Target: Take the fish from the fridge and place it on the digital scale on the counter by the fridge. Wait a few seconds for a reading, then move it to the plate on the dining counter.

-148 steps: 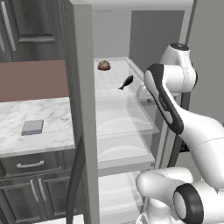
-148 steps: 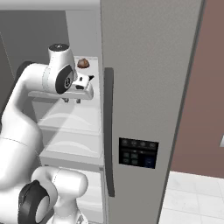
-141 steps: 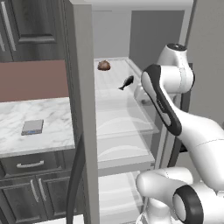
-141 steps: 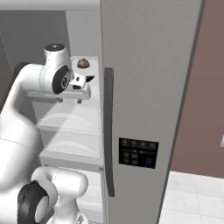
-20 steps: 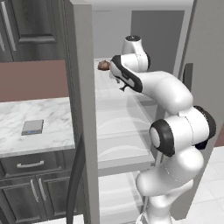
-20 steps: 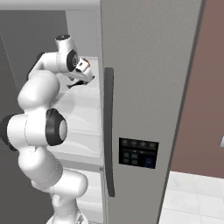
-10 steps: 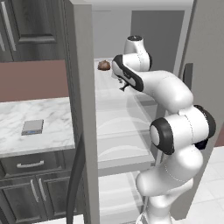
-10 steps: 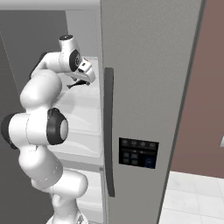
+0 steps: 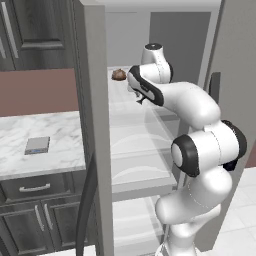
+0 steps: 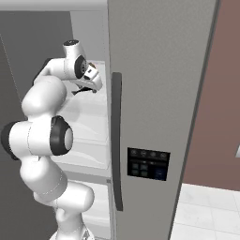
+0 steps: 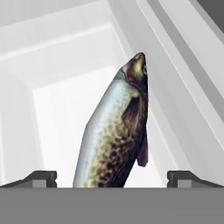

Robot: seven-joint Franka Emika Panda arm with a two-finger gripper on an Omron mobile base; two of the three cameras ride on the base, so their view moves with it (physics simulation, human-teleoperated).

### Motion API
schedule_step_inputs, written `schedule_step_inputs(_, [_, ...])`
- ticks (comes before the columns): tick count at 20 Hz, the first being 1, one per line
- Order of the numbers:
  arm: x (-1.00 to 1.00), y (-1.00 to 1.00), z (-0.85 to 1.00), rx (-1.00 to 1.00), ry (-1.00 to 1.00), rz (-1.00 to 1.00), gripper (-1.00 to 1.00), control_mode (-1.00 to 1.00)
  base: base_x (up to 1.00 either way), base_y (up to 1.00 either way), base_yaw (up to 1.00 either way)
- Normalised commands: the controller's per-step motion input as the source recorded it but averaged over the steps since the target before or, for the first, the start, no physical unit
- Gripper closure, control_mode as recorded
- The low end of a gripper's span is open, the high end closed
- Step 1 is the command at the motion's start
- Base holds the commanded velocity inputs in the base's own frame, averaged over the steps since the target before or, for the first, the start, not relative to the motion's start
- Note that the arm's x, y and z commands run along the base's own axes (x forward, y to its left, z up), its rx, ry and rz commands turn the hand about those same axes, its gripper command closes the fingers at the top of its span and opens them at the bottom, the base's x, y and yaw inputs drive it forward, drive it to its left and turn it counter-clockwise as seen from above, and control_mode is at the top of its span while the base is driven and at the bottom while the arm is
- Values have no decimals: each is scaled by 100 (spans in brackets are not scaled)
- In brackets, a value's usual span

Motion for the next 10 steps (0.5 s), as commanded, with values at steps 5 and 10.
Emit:
schedule_step_inputs(5, [0, 0, -9, 0, 1, 0, -100, -100, 0, 0, 0])
schedule_step_inputs(10, [0, 0, -8, 0, 1, 0, -100, -100, 0, 0, 0])
